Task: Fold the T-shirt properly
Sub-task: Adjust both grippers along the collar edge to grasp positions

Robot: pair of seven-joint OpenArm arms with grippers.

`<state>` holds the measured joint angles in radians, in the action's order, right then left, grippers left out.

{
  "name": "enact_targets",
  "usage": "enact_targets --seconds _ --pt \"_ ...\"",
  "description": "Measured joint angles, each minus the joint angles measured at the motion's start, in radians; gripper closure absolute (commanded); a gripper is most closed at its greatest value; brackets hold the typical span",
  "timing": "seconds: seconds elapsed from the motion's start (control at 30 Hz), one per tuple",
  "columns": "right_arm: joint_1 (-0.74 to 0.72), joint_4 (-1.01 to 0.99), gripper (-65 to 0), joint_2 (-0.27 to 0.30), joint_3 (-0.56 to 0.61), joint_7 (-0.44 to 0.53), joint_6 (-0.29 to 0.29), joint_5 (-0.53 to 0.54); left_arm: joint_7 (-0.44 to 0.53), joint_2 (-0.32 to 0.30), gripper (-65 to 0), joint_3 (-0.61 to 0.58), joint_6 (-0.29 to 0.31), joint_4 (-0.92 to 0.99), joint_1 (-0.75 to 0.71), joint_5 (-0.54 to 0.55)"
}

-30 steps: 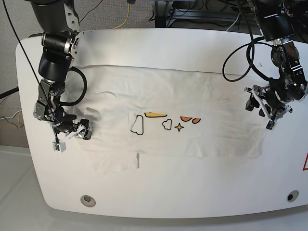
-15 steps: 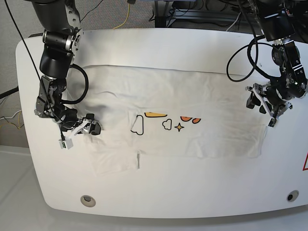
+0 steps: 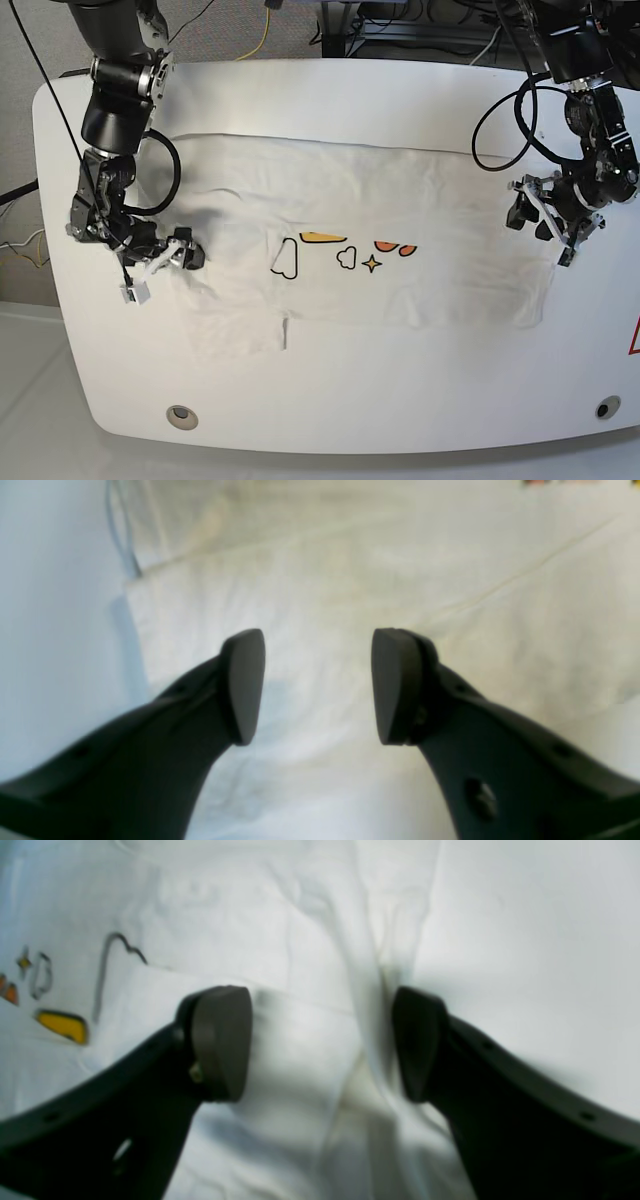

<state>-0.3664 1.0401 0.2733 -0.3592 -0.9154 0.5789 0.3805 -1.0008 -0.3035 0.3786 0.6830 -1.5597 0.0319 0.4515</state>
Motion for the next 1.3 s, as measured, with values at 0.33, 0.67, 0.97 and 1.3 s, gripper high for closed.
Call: enact_targets --seconds 0.33,0.67,0.97,1.3 --pt "0.076 0.144 -44.9 0.030 -0.051 0.006 0.002 0.029 0.021 -0.001 -38.8 0.000 -0.001 -0.037 -0.043 0.056" --pt "0.109 0.111 -46.2 -0.002 -0.062 0.092 0.021 0.060 0.019 -0.002 -37.1 0.009 0.002 -0.008 -0.053 0.016" --pt "0.127 0.083 -47.7 0.007 -0.100 0.146 0.009 0.012 0.124 -0.002 -37.6 0.000 0.006 0.055 -0.048 -0.039" --pt "0.142 0.082 -48.9 0.000 -0.121 0.152 0.024 0.042 0.165 -0.002 -38.0 0.015 0.003 0.069 -0.078 -0.105"
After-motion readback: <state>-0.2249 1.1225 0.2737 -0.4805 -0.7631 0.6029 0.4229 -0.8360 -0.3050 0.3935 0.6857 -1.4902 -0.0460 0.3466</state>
